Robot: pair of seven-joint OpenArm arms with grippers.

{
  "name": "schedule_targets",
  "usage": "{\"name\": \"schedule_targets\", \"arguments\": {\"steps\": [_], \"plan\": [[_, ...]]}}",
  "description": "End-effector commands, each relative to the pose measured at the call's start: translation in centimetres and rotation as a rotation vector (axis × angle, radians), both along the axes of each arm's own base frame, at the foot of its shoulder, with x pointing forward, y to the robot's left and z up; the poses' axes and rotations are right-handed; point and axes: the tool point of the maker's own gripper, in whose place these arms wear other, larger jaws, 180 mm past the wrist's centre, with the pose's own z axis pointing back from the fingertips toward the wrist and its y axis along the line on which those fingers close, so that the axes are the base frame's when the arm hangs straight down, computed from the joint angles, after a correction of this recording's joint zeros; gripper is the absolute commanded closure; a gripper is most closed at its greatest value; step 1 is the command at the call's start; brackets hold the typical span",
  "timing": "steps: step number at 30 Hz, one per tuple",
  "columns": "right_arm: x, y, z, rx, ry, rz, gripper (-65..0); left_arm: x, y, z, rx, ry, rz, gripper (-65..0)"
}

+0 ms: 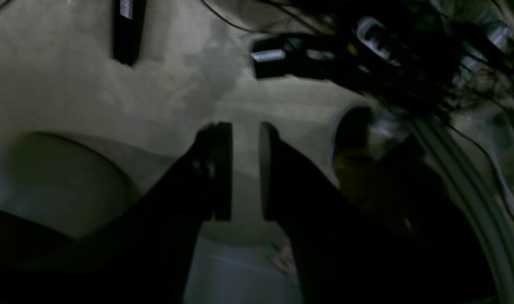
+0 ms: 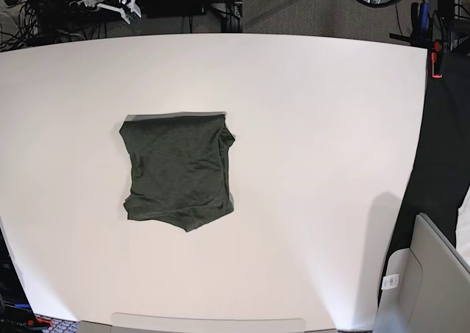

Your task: Fold the T-shirt properly

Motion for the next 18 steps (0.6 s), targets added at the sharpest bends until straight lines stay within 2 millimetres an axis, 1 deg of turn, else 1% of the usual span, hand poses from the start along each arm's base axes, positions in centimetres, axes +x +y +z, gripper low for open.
{"name": "schedule_targets", "arguments": {"steps": [1,3,4,8,9,11,12,14,15,16,18], "plan": [[-0.5,0.0,-0.5,0.005,0.015,-0.012,-9.2,-0.6,0.2,-0.4,0.003,0.02,-0.021,0.0],[0.1,0.0,-2.1,-0.008,0.002,-0.086,-9.2,-1.0,-1.0,-1.7,-0.02,0.044,-0.041,0.0],[0.5,0.4,-2.7,-0.011,-0.01,-0.122,-9.2,-1.2,-1.4,-2.2,-0.03,0.061,-0.047,0.0],[1.9,1.0,-4.7,-0.041,-0.059,-0.229,-9.2,-1.8,-2.4,-3.8,-0.054,0.129,-0.056,0.0],[2.2,1.6,-5.3,-0.037,-0.069,-0.252,-9.2,-1.7,-2.5,-4.2,-0.057,0.145,-0.05,0.0],[2.4,3.1,-6.3,-0.01,-0.085,-0.287,-9.2,-1.4,-3.8,-5.1,-0.079,0.155,-0.019,0.0],[2.7,3.6,-6.9,0.001,-0.103,-0.303,-9.2,-0.8,-4.2,-5.5,-0.084,0.147,-0.003,0.0],[2.7,4.2,-7.9,0.008,-0.134,-0.319,-9.2,-0.5,-4.5,-6.2,-0.084,0.145,0.03,0.0],[2.7,4.9,-8.3,0.012,-0.146,-0.322,-9.2,-0.4,-5.5,-6.5,-0.097,0.144,0.045,0.0],[2.9,6.0,-8.7,0.021,-0.165,-0.324,-9.2,-0.2,-6.4,-6.7,-0.11,0.142,0.055,0.0],[2.8,7.1,-9.1,0.016,-0.188,-0.316,-9.2,-0.2,-7.5,-7.0,-0.124,0.136,0.071,0.0]]}}
